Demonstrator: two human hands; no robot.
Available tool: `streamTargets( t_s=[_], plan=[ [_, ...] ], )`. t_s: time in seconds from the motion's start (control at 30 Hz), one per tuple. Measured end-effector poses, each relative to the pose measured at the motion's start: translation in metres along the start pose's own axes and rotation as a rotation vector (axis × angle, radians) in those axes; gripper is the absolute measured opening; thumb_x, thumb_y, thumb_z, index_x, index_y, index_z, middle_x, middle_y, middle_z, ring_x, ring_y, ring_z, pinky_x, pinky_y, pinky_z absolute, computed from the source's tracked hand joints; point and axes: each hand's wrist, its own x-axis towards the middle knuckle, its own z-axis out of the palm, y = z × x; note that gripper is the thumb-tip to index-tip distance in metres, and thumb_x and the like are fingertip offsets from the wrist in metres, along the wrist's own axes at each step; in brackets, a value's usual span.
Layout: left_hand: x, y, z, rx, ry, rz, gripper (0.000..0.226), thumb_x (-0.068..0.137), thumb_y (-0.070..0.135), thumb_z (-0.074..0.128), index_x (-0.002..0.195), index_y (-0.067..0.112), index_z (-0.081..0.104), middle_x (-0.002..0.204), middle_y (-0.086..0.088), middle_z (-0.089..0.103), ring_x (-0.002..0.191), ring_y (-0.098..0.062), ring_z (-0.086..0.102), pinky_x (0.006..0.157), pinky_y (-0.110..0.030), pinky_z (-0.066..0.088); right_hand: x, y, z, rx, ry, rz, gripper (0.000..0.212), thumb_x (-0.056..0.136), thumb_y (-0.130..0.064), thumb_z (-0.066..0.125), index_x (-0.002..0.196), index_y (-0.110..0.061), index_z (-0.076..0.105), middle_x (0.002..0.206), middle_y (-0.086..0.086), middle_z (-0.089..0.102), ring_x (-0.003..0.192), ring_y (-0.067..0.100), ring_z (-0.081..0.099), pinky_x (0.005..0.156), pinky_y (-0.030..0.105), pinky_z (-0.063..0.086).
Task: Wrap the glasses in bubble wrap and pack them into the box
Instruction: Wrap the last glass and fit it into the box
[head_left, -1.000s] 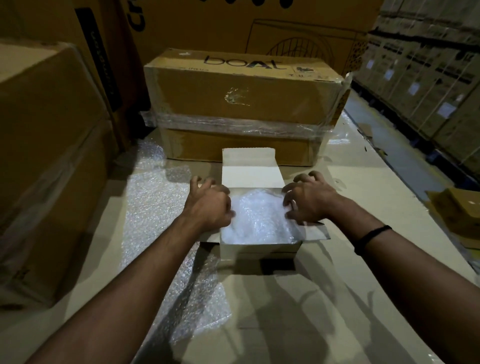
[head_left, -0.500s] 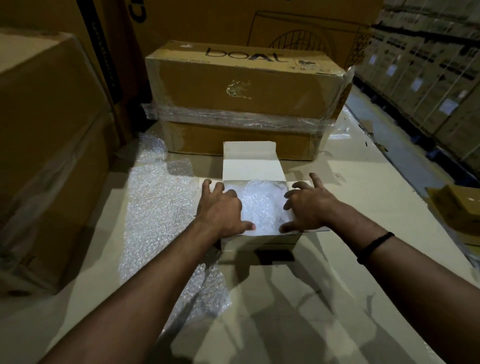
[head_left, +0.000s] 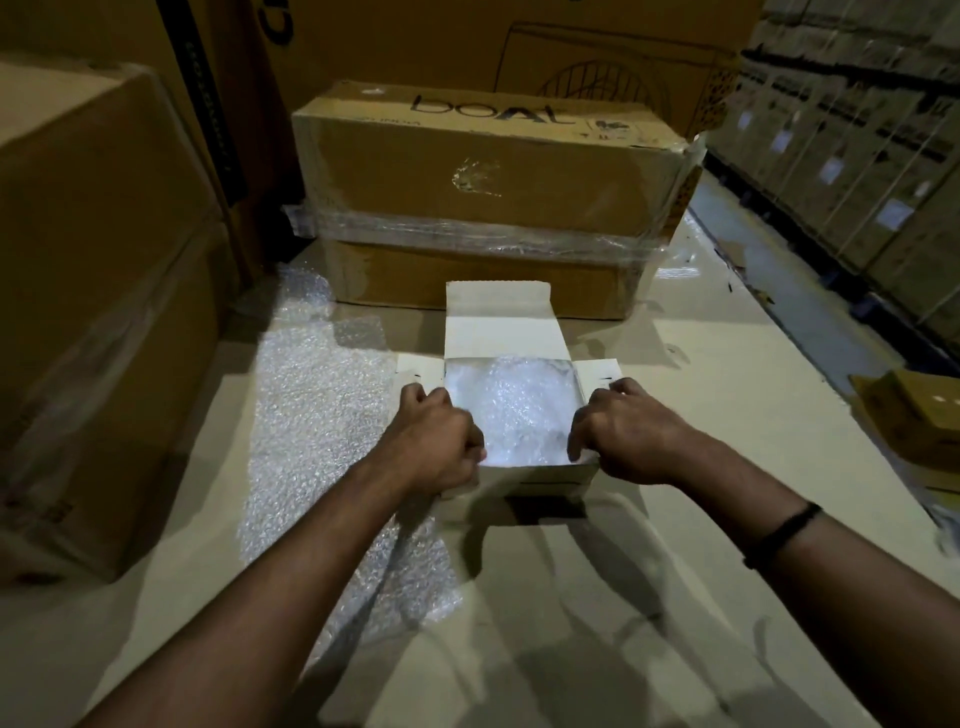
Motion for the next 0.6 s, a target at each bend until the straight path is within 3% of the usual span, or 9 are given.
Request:
streamTargets(
  t_s=[0.1,0.17,0.23,0.3,0.4,0.5,0.6],
  plan=[
    [0.0,0.003,0.001,0.013,-0.192,0.047,0.039,0.092,0.036,0.035,0.061,0.02,0.051,0.066,0.005,0.053,0.095,-0.018,0.043,0.094,-0.043,0.023,0.007,-0.011,0.0,-0.057,-0.137,-0.018,0.04,0.092,-0.014,0.045,0.118,-0.037,0.064,0.113,-0.009,0.066,0.112,0.02,0.044,0.096,0.04,0.033],
    [0.003,0.005,-0.003,0.0,-0.287,0.037,0.037,0.086,0.037,0.028,0.056,0.02,0.043,0.063,0.006,0.047,0.093,-0.019,0.042,0.095,-0.044,0.024,0.014,-0.012,-0.003,-0.083,-0.178,-0.019,0.04,0.093,-0.013,0.046,0.118,-0.037,0.065,0.112,-0.008,0.066,0.112,0.021,0.043,0.096,0.04,0.033],
    [0.004,0.003,-0.006,-0.054,-0.315,0.034,0.034,0.08,0.037,0.028,0.065,0.022,0.055,0.071,0.005,0.056,0.095,-0.018,0.043,0.096,-0.044,0.022,0.013,-0.012,-0.009,-0.048,-0.179,-0.023,0.045,0.092,-0.009,0.047,0.122,-0.038,0.063,0.115,-0.008,0.065,0.111,0.02,0.043,0.095,0.038,0.031],
    [0.005,-0.001,-0.006,-0.129,-0.215,0.055,0.04,0.077,0.033,0.033,0.093,0.033,0.07,0.087,0.005,0.066,0.101,-0.017,0.044,0.095,-0.041,0.021,0.011,-0.015,-0.014,0.005,-0.143,-0.043,0.055,0.091,-0.003,0.046,0.129,-0.041,0.058,0.117,-0.007,0.063,0.109,0.018,0.044,0.091,0.035,0.03],
    [0.008,0.007,-0.007,-0.092,-0.206,0.095,0.048,0.083,0.02,0.039,0.119,0.038,0.067,0.099,0.002,0.069,0.101,-0.017,0.041,0.091,-0.04,0.022,0.013,-0.022,-0.013,-0.014,-0.153,-0.072,0.056,0.095,-0.006,0.041,0.137,-0.043,0.048,0.123,-0.005,0.059,0.11,0.02,0.044,0.085,0.034,0.028],
    [0.011,0.018,-0.007,-0.054,-0.354,0.062,0.052,0.086,0.02,0.039,0.128,0.04,0.062,0.111,-0.003,0.067,0.101,-0.019,0.039,0.095,-0.043,0.024,0.017,-0.026,-0.008,-0.061,-0.231,-0.074,0.052,0.098,-0.012,0.039,0.141,-0.041,0.044,0.129,-0.001,0.055,0.114,0.024,0.043,0.09,0.037,0.031],
    [0.01,0.012,-0.011,-0.113,-0.409,0.024,0.05,0.084,0.021,0.041,0.126,0.039,0.062,0.128,0.003,0.064,0.119,-0.019,0.044,0.1,-0.042,0.02,0.012,-0.016,-0.008,0.032,-0.18,-0.056,0.059,0.091,-0.003,0.044,0.135,-0.042,0.052,0.126,-0.004,0.058,0.113,0.022,0.044,0.086,0.035,0.028]
  ],
)
